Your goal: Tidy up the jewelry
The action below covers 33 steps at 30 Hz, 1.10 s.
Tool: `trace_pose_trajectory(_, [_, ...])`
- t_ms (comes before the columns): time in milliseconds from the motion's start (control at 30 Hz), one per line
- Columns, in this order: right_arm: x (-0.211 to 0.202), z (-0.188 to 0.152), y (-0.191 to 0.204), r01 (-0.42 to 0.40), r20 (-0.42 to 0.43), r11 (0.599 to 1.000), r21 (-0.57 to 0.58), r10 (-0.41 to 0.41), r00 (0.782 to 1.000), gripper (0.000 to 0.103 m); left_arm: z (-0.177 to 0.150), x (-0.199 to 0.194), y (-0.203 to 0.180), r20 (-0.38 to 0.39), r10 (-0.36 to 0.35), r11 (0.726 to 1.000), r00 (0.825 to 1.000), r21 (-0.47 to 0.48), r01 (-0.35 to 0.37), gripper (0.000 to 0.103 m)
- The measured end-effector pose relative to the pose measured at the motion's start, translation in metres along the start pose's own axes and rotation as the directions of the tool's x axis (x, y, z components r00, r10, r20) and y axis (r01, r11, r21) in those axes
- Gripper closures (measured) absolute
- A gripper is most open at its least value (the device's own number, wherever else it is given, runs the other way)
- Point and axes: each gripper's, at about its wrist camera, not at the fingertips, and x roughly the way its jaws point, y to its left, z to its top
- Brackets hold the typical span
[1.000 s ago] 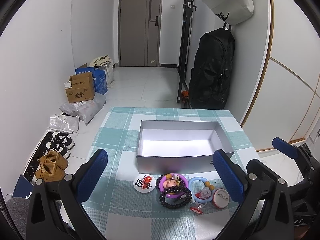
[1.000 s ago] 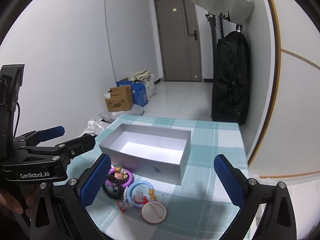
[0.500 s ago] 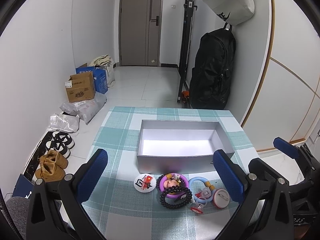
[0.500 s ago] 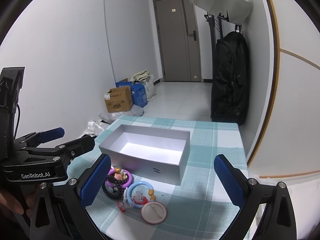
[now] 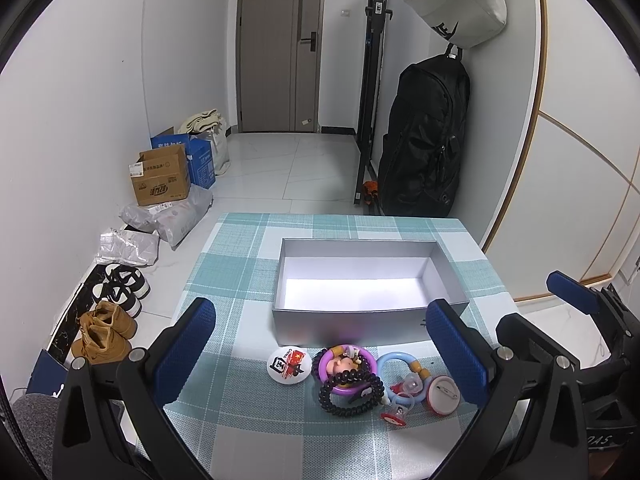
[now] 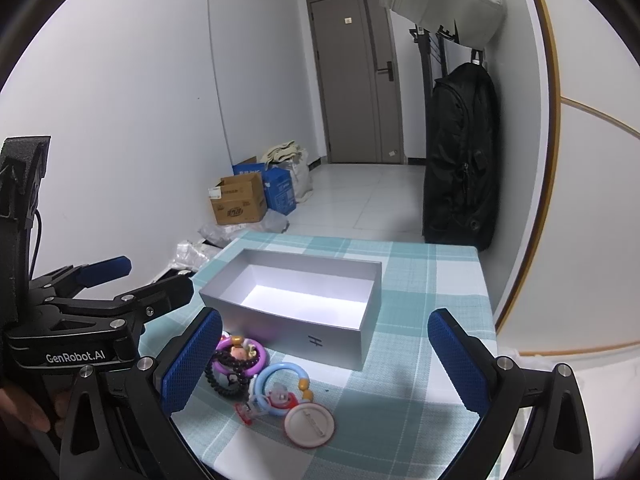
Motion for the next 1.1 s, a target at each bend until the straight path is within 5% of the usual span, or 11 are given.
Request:
trace_pose_trajectory(733, [0.001,0.000,-0.005,0.010,-0.009,1.000,0.027,-0.010,1.000,0.000,-0.007,0.007,0.000,-0.037,-0.005,1.000,0.999,-0.007,0.004,0.001])
trace_pose_trajectory(967, [0.008,-0.002,-0.014,0.017,-0.063,0.997,0.074,-0.013,0.998,0.000,-0.015,0.018,0.007,-0.137,-0.074,0.996,0.988,-0.058,0.067,0.001])
trace_pose_trajectory(1100, [0.012,-0.002,-0.022,0.023,-0.096,0.993,0.115,-0.012,0.995,0.000,-0.028,0.025,0.015,-0.235,-0.126,0.987,0.964,-0.123,0.100,0.001])
